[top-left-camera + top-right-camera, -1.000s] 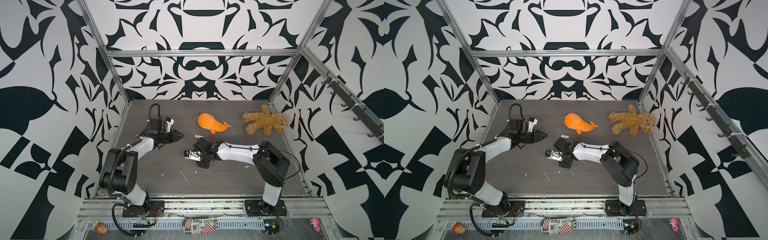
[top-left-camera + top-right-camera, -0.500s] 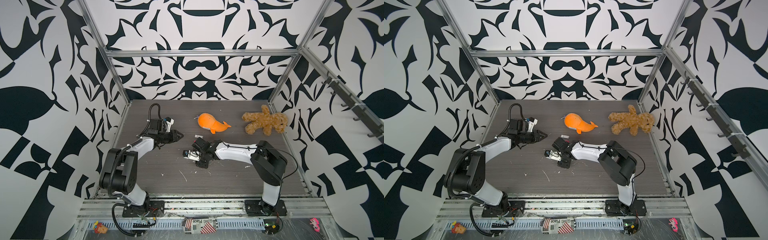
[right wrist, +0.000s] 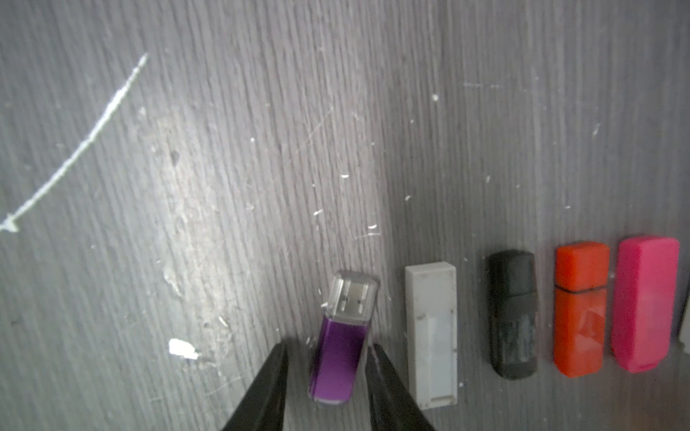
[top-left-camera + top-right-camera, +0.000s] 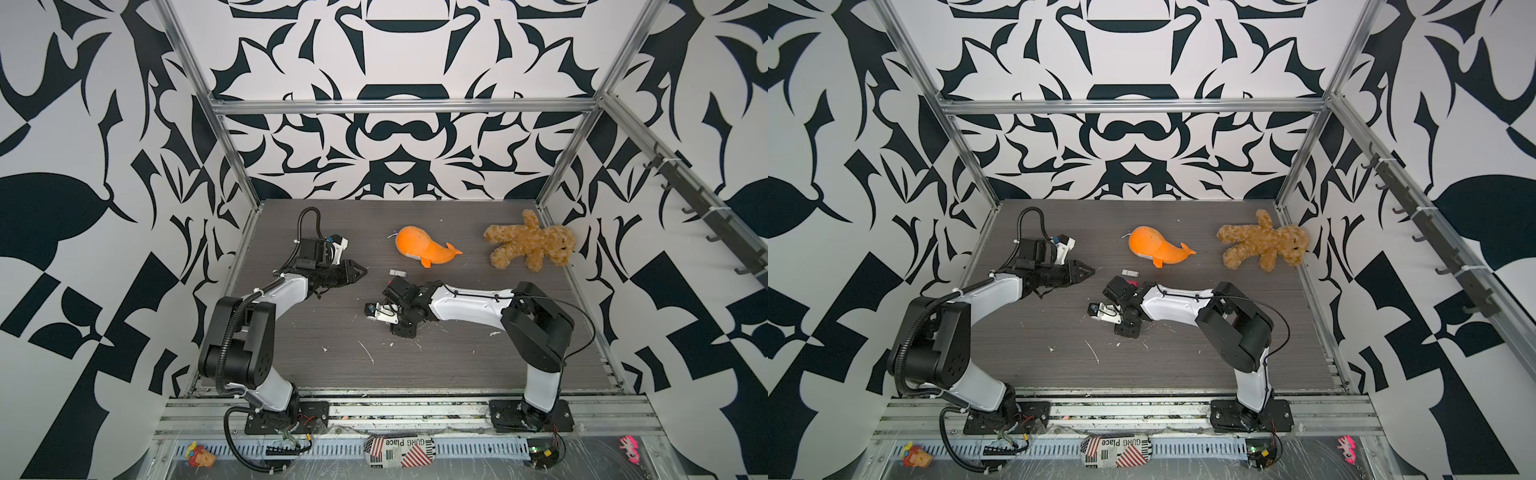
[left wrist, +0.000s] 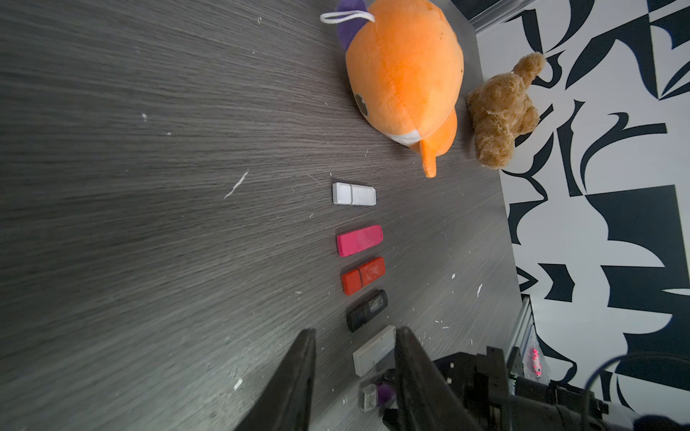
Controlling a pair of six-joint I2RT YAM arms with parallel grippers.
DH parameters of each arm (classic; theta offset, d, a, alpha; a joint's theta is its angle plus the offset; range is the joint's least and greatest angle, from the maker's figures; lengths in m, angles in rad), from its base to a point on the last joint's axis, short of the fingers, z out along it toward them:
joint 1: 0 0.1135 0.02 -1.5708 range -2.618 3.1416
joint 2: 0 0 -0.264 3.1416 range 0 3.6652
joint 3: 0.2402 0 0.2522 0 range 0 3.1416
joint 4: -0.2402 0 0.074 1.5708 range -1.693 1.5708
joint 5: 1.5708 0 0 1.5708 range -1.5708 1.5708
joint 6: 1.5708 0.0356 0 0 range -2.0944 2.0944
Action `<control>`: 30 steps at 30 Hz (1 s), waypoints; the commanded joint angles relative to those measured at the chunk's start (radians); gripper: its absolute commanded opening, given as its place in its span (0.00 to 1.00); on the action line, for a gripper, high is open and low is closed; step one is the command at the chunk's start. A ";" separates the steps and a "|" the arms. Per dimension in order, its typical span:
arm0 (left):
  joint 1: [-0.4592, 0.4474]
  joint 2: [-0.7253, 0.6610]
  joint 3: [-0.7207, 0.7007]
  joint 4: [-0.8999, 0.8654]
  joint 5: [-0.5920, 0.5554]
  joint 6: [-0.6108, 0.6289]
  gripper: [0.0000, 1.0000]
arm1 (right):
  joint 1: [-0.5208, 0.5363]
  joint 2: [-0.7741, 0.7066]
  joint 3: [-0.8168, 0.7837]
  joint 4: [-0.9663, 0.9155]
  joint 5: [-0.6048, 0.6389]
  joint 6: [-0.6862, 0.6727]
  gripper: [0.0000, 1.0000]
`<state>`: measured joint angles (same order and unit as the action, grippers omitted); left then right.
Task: Close the usb drive cover
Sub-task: Place the USB drive at the center of the board.
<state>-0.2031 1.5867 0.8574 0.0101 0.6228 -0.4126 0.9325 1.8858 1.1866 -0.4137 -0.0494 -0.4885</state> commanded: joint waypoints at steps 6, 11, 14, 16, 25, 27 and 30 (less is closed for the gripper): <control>0.003 -0.029 -0.015 -0.002 -0.003 -0.005 0.39 | 0.007 -0.022 -0.016 -0.014 0.062 -0.047 0.32; 0.003 -0.029 -0.013 -0.004 -0.001 -0.007 0.39 | 0.007 -0.016 -0.019 -0.014 0.061 -0.058 0.31; 0.003 -0.029 -0.014 -0.004 0.001 -0.009 0.39 | 0.006 -0.014 -0.019 -0.018 0.077 -0.061 0.31; 0.003 -0.028 -0.012 -0.004 0.001 -0.009 0.39 | 0.005 -0.018 -0.025 -0.016 0.086 -0.065 0.31; 0.002 -0.022 -0.013 0.014 0.009 -0.028 0.39 | 0.005 -0.038 -0.042 -0.012 0.104 -0.076 0.34; 0.002 -0.021 -0.017 0.018 0.011 -0.031 0.39 | 0.005 -0.046 -0.046 -0.013 0.097 -0.082 0.35; 0.002 -0.022 -0.018 0.021 0.011 -0.033 0.39 | 0.004 -0.054 -0.051 -0.002 0.087 -0.078 0.35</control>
<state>-0.2031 1.5867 0.8574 0.0216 0.6243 -0.4335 0.9386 1.8675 1.1595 -0.3870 0.0277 -0.5560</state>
